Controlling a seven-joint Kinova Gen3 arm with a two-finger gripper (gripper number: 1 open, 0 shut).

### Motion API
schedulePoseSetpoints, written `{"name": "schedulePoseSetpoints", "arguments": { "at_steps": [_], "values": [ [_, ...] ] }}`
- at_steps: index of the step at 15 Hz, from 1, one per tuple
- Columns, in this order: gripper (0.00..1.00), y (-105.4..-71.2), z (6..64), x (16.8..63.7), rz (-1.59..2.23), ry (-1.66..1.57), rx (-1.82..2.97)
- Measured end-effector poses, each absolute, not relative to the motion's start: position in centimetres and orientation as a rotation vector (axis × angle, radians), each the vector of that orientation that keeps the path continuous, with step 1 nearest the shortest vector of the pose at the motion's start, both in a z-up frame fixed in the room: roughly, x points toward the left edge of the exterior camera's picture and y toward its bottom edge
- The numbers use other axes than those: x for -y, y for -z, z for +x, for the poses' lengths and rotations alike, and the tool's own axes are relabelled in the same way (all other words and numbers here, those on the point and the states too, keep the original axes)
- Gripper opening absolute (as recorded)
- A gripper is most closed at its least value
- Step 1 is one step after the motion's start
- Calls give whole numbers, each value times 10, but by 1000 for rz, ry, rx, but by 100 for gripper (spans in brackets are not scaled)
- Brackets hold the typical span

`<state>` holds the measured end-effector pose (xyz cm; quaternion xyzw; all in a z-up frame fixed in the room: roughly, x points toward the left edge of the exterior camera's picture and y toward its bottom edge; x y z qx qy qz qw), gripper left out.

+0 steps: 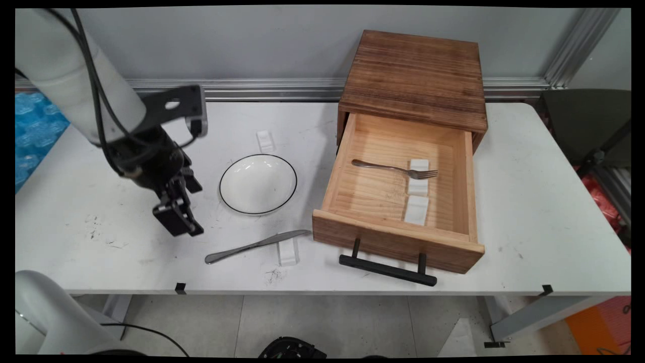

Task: Pick up the knife from the right of the white plate

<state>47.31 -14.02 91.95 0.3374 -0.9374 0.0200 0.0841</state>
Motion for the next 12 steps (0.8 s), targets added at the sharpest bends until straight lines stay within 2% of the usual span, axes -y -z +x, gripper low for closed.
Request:
{"name": "schedulePoseSetpoints", "arguments": {
  "at_steps": [6,12],
  "values": [
    [100,-861,465,146,1024,-70,2761],
    [100,-823,455,154,1032,-70,2738]
  ]
}}
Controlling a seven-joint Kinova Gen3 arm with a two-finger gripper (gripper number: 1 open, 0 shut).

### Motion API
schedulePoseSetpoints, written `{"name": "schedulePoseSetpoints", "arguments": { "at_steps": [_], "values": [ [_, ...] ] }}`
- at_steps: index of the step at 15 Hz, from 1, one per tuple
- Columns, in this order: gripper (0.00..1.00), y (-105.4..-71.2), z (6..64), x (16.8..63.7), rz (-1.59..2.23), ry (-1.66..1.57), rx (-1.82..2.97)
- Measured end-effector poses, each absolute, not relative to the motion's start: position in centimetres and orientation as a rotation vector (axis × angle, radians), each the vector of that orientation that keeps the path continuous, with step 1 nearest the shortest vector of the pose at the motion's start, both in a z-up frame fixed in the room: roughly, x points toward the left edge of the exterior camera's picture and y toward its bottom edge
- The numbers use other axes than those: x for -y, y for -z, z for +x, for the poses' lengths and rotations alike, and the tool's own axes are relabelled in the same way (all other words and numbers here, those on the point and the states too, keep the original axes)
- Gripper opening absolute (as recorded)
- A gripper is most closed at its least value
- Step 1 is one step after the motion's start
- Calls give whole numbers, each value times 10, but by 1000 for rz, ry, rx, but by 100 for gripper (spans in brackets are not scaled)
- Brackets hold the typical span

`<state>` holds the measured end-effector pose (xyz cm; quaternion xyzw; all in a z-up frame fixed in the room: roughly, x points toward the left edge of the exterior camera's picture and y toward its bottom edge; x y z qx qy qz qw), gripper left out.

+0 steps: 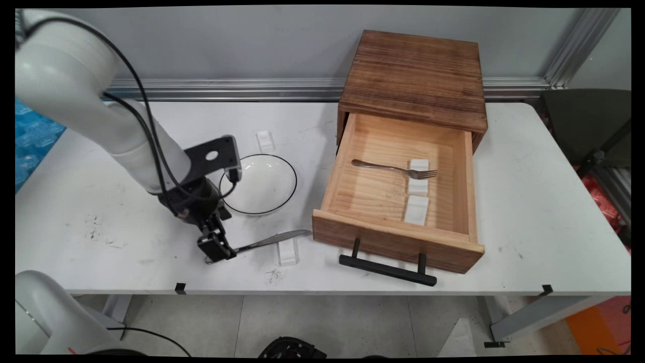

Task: Pick up the knife from the right of the white plate

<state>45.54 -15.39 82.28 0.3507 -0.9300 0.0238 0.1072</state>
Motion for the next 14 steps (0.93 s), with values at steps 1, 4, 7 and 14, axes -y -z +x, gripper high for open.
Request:
{"name": "schedulePoseSetpoints", "arguments": {
  "at_steps": [1,4,7,14],
  "values": [
    [100,-817,453,155,1034,-70,2734],
    [100,-802,447,158,1048,-71,2724],
    [100,-793,441,159,1067,-73,2716],
    [100,-788,431,160,1097,-90,2706]
  ]
}}
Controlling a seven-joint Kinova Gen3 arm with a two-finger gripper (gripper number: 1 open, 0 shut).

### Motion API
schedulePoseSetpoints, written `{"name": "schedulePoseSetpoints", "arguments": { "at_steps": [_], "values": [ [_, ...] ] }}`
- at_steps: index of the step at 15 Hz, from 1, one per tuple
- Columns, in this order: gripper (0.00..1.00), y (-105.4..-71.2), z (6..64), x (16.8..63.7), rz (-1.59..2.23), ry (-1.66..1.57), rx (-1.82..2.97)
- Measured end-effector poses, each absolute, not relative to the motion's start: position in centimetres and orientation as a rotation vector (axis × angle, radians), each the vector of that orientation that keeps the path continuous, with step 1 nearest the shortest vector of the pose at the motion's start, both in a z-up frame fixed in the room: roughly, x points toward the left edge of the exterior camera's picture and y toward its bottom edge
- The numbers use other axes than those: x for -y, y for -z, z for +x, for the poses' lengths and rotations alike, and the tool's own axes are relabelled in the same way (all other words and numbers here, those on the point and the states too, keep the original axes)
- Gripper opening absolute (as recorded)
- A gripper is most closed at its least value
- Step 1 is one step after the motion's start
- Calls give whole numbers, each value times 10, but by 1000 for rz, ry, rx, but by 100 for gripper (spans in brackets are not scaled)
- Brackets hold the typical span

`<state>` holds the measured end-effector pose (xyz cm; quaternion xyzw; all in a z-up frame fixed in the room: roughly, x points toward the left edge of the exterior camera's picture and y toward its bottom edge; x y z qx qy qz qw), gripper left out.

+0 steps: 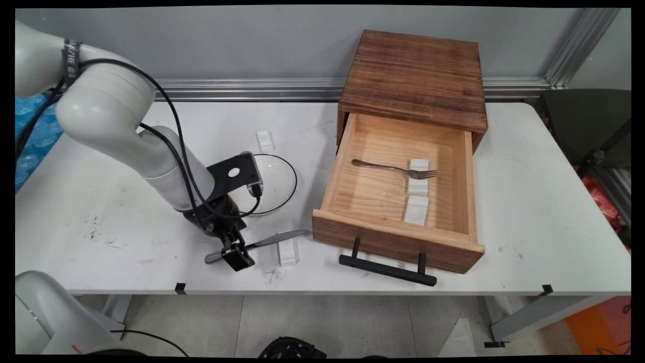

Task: Pick up the knife from the right of the white plate, then place the picked object into the drawer

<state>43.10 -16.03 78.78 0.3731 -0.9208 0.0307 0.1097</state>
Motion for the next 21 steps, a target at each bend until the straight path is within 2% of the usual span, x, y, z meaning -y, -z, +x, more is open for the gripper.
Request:
{"name": "schedulePoseSetpoints", "arguments": {
  "at_steps": [1,2,15,21],
  "values": [
    [100,-788,430,160,1100,-94,2707],
    [0,-787,430,161,1102,-97,2707],
    [0,-785,429,164,1113,-103,2714],
    [0,-797,435,163,1090,-100,2734]
  ]
}}
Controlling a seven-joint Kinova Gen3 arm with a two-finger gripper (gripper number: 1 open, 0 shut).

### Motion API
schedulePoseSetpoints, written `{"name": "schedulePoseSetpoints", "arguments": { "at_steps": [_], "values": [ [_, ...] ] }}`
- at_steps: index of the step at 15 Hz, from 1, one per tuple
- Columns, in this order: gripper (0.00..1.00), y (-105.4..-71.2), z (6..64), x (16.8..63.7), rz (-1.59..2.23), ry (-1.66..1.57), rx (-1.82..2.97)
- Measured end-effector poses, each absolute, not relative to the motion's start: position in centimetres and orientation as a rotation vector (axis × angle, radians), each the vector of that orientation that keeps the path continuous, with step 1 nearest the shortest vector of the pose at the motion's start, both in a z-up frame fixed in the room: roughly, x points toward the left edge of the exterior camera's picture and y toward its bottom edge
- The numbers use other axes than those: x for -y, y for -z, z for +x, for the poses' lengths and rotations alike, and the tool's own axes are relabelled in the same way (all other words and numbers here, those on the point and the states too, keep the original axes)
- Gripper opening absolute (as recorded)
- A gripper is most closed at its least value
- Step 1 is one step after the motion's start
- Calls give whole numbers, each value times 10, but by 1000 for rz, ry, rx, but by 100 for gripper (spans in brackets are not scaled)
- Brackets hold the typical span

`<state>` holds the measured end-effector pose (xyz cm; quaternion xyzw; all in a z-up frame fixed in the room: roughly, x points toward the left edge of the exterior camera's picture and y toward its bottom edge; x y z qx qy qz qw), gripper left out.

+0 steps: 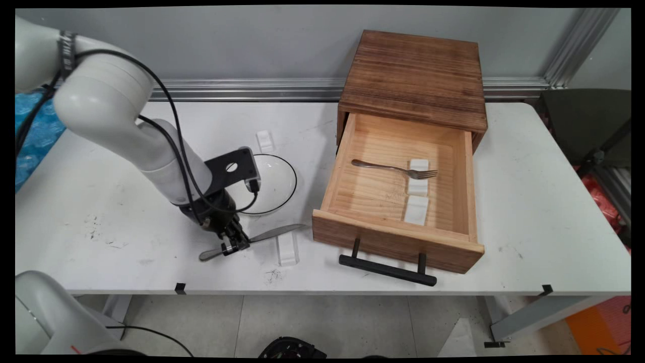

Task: Place the picked object into the drawer

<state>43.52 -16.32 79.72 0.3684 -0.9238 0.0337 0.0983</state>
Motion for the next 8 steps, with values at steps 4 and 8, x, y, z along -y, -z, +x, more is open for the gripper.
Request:
{"name": "schedulePoseSetpoints", "arguments": {
  "at_steps": [4,8],
  "values": [
    [0,-816,441,160,1078,-96,2745],
    [0,-848,443,161,1057,-101,2760]
  ]
}}
